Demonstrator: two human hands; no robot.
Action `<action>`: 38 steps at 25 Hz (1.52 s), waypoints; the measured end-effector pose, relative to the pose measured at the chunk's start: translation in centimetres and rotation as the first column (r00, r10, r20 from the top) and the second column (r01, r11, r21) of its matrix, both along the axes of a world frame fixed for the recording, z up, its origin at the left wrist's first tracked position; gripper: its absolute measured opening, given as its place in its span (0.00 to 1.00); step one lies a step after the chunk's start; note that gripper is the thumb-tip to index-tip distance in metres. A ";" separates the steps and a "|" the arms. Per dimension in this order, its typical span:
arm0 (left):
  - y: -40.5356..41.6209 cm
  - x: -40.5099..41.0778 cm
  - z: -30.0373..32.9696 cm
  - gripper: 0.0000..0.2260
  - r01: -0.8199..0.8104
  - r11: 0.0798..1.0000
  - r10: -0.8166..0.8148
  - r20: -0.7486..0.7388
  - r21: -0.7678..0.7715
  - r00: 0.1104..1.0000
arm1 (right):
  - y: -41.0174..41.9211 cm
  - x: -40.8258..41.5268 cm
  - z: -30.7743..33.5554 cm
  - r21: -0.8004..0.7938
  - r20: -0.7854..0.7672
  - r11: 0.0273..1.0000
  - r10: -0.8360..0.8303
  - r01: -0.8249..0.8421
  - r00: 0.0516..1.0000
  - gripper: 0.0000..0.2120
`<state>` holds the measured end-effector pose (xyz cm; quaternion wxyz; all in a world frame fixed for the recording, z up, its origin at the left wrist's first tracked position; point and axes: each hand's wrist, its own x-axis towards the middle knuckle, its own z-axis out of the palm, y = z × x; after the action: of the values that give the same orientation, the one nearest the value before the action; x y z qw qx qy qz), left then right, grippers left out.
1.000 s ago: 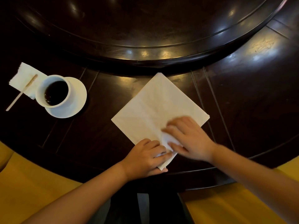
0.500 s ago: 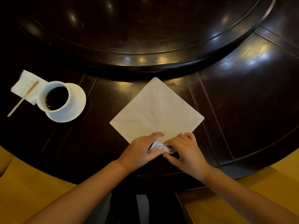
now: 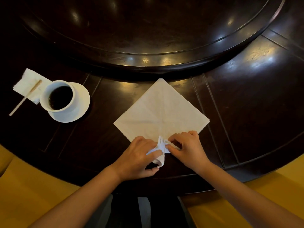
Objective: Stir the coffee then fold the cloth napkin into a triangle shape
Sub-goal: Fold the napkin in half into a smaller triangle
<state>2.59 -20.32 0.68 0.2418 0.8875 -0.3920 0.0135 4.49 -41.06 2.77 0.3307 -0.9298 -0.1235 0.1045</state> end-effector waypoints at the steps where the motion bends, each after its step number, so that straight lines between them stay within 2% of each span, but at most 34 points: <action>1: 0.0 0.0 -0.1 0.14 0.016 1.000 -0.016 0.024 -0.006 1.000 | -0.1 0.0 -0.1 0.004 0.006 1.000 0.003 -0.003 1.000 0.09; 3: 0.1 0.3 -0.1 0.05 0.010 1.000 -0.010 0.021 -0.015 1.000 | -0.4 -0.1 -0.2 0.011 0.016 1.000 0.029 -0.029 0.999 0.08; 5: 0.3 0.7 0.0 0.02 0.002 1.000 -0.002 0.005 -0.026 1.000 | -1.1 -0.2 -0.1 0.024 0.007 0.995 0.093 -0.093 0.996 0.07; 9: 1.1 0.9 -0.1 0.06 0.062 0.998 -0.062 -0.004 -0.027 0.998 | -2.6 -0.4 0.1 -0.051 0.049 0.959 0.281 -0.278 0.959 0.06; 11: 1.3 1.1 0.1 0.08 -0.037 0.995 0.030 -0.074 -0.093 0.997 | -3.1 -0.3 0.3 -0.072 0.105 0.948 0.315 -0.309 0.943 0.04; 14: 1.2 1.9 1.2 0.12 -0.307 0.931 0.276 -0.169 -0.199 0.946 | -3.0 0.4 1.3 0.044 0.159 0.981 0.181 -0.190 0.970 0.04; 17: 0.7 3.3 3.2 0.09 -0.451 0.839 0.428 -0.142 -0.306 0.893 | -2.2 2.1 2.8 0.216 0.196 0.976 -0.036 -0.007 0.980 0.06; 20: -0.3 5.7 4.7 0.11 -0.566 0.745 0.542 -0.174 -0.353 0.822 | -1.3 4.5 3.7 0.260 0.261 0.963 -0.139 0.069 0.955 0.08; 23: -1.0 7.9 5.1 0.12 -0.633 0.685 0.603 -0.207 -0.362 0.771 | -0.9 6.7 3.9 0.251 0.286 0.959 -0.200 0.128 0.937 0.08; 26: -1.4 10.3 4.7 0.13 -0.645 0.683 0.608 -0.222 -0.341 0.762 | -0.3 8.3 3.6 0.244 0.268 0.945 -0.282 0.218 0.921 0.07; 28: -1.7 11.9 3.6 0.11 -0.661 0.701 0.613 -0.249 -0.267 0.750 | 0.2 9.6 2.7 0.201 0.223 0.932 -0.344 0.303 0.912 0.07; 31: -2.3 13.4 1.8 0.07 -0.722 0.678 0.680 -0.252 -0.141 0.688 | 0.9 11.3 0.7 0.091 0.190 0.927 -0.375 0.364 0.907 0.07; 35: -2.8 13.3 0.5 0.07 -0.732 0.678 0.708 -0.209 -0.068 0.675 | 1.4 11.7 -0.8 -0.032 0.279 0.927 -0.350 0.373 0.894 0.05; 38: -2.8 13.2 0.1 0.11 -0.748 0.664 0.746 -0.076 0.002 0.662 | 1.2 11.9 -1.3 -0.066 0.295 0.921 -0.349 0.383 0.889 0.04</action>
<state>15.79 -23.09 0.74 0.2416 0.9665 0.0152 0.0859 16.36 -39.82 1.48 0.2661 -0.9602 0.0158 -0.0839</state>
